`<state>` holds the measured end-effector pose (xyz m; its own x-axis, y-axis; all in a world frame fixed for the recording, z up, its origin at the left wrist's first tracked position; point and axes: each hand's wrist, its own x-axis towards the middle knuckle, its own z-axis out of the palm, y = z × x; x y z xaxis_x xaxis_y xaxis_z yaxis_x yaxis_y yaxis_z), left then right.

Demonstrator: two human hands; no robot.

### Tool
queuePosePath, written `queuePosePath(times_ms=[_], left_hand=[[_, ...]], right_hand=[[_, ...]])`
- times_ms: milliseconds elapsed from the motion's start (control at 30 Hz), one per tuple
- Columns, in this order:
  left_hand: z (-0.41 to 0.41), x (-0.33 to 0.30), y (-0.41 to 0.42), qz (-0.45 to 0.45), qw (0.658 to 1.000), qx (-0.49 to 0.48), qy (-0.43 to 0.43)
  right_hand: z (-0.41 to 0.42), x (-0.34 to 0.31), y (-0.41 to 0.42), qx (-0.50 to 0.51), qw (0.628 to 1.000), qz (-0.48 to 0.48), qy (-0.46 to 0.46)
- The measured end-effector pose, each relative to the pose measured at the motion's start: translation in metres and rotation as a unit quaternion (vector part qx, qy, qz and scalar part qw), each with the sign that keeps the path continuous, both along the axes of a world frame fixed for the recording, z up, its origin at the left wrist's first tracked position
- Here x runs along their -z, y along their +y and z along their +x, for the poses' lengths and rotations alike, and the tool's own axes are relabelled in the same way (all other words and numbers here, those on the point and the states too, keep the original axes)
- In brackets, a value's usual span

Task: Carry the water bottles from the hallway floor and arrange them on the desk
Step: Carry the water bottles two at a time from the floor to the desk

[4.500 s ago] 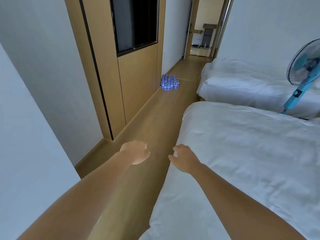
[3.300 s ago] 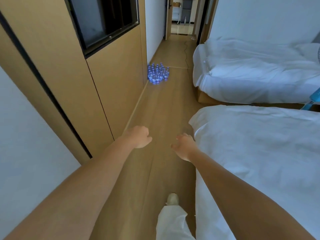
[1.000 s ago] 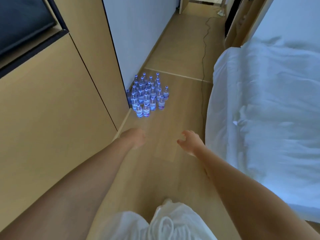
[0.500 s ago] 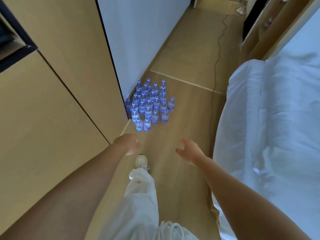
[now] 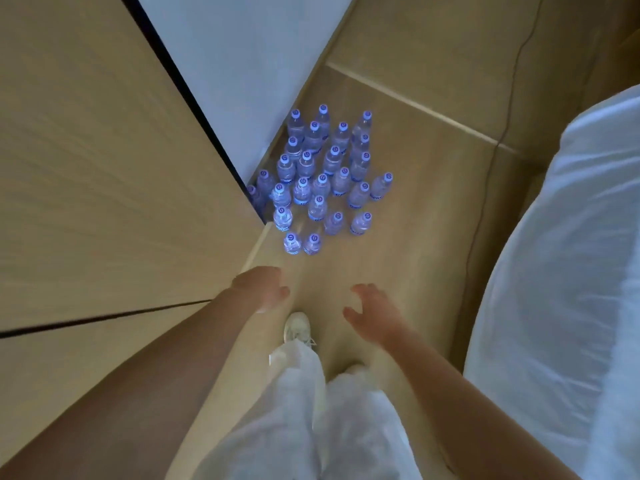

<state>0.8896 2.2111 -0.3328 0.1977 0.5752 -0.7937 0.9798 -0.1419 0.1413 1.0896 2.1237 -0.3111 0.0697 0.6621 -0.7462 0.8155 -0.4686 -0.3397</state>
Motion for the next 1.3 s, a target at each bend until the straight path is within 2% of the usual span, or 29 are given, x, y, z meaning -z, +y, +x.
queuePosePath(times_ms=[200,300,500,600,667,733,833,933,1000,1100,1200,1300], left_hand=[[0.017,0.142,0.037,-0.05,0.997,-0.056,0.013],[0.026,0.221,0.051,-0.044,0.991,-0.123,0.024],[0.044,0.355,0.073,-0.042,0.961,-0.274,0.001],[0.04,0.404,0.082,-0.018,0.935,-0.349,-0.056],[0.038,0.427,0.09,-0.006,0.903,-0.402,-0.149],[0.037,0.442,0.096,0.007,0.875,-0.436,-0.211],[0.036,0.449,0.104,0.065,0.894,-0.395,-0.2],[0.035,0.454,0.113,0.055,0.877,-0.406,-0.252],[0.036,0.452,0.112,0.055,0.866,-0.427,-0.253],[0.037,0.442,0.103,0.064,0.863,-0.439,-0.243],[0.038,0.416,0.087,0.076,0.881,-0.416,-0.213],[0.037,0.38,0.063,0.07,0.875,-0.434,-0.202]], right_hand=[[0.0,0.134,0.06,-0.074,0.996,-0.052,0.022],[0.0,0.208,0.088,-0.09,0.994,-0.048,0.043],[0.007,0.344,0.128,-0.144,0.989,-0.041,-0.014],[0.002,0.392,0.14,-0.08,0.997,0.005,-0.01],[0.0,0.416,0.15,-0.002,0.999,0.05,0.019],[-0.002,0.438,0.163,0.041,0.993,0.095,0.047],[-0.007,0.466,0.175,0.066,0.989,0.11,0.072],[-0.011,0.48,0.181,0.088,0.988,0.087,0.09],[-0.009,0.481,0.183,0.067,0.991,0.094,0.07],[-0.002,0.474,0.177,0.046,0.993,0.106,0.036],[0.005,0.452,0.165,0.037,0.996,0.086,0.004],[0.013,0.416,0.153,-0.014,0.997,0.078,-0.001]])
